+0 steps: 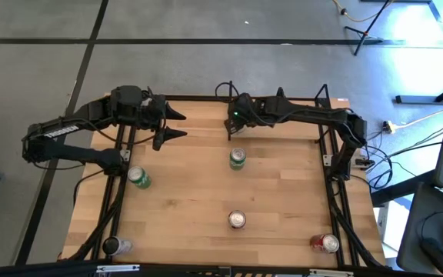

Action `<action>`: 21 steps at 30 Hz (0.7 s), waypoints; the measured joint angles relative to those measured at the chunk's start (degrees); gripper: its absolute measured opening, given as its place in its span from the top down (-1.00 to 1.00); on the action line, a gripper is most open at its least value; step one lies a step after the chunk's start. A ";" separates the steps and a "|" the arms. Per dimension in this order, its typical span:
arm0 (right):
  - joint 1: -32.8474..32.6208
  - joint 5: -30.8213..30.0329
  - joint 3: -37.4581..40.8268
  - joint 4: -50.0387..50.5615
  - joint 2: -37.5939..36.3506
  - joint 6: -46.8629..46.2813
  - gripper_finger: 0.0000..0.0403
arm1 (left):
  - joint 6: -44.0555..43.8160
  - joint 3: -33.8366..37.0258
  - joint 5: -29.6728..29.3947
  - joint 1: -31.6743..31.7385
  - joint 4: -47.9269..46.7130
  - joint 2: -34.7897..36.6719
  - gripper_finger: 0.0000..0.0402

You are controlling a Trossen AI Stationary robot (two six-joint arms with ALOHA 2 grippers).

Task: Place canned beverage on shelf
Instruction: Put the white-yellow soda can on the shelf aligned with the other white-yellow soda can

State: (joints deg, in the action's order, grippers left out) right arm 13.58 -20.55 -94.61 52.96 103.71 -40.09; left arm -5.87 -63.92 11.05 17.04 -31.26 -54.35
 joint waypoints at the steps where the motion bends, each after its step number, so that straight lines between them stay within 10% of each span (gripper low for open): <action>1: 0.00 0.09 0.00 -0.12 0.02 0.04 -0.03 | 0.00 0.00 0.00 0.00 0.02 0.00 -0.36; 13: -0.02 -2.34 0.09 -0.29 0.04 1.59 -0.73 | 0.00 0.00 -0.01 0.01 0.00 0.00 -0.36; 21: -0.07 -0.87 -0.96 1.20 0.04 1.93 -0.81 | 0.00 0.00 -0.02 0.01 0.00 0.00 -0.36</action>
State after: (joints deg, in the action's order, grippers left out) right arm 13.52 -21.43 -95.57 54.16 103.74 -38.16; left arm -5.87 -63.92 11.03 17.05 -31.27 -54.35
